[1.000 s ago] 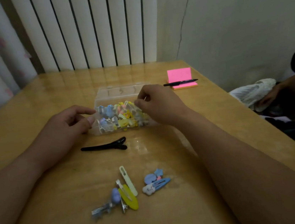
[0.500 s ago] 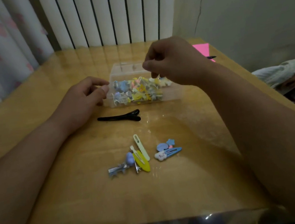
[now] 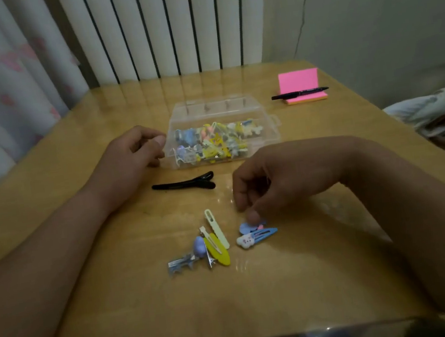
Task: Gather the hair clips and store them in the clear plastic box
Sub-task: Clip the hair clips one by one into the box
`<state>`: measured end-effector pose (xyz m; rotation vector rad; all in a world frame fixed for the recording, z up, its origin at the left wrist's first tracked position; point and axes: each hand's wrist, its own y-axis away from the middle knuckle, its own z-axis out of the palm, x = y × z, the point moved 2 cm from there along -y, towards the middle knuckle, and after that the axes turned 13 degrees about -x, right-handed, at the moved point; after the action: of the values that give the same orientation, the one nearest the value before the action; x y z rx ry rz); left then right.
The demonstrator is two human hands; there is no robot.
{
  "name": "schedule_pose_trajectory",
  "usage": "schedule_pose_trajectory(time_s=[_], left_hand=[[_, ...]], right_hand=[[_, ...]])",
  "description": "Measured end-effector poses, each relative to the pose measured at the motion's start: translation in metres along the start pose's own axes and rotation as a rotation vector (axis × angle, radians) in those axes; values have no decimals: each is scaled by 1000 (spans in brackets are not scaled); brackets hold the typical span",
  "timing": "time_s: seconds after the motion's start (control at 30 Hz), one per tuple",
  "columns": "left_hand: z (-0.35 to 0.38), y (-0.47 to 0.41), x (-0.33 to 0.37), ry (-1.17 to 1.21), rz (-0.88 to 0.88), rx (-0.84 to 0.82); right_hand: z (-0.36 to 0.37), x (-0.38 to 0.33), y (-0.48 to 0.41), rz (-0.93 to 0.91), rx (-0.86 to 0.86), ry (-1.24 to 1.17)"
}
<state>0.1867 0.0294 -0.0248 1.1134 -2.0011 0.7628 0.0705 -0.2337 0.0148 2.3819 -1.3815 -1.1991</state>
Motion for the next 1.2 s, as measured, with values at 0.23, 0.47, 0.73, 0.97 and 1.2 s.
schedule_pose_trajectory(time_s=[0.23, 0.47, 0.73, 0.97, 1.2], left_hand=[[-2, -2, -5, 6, 1, -15], [-4, -5, -10, 32, 10, -31], [-5, -4, -8, 66, 2, -41], [-3, -2, -3, 91, 2, -47], [-5, -3, -2, 98, 3, -59]], right_hand=[[6, -7, 3, 7, -14, 76], [12, -14, 1, 29, -37, 183], [-2, 0, 0, -28, 174, 67], [-10, 21, -4, -102, 432, -278], [-47, 36, 6, -2, 895, -391]])
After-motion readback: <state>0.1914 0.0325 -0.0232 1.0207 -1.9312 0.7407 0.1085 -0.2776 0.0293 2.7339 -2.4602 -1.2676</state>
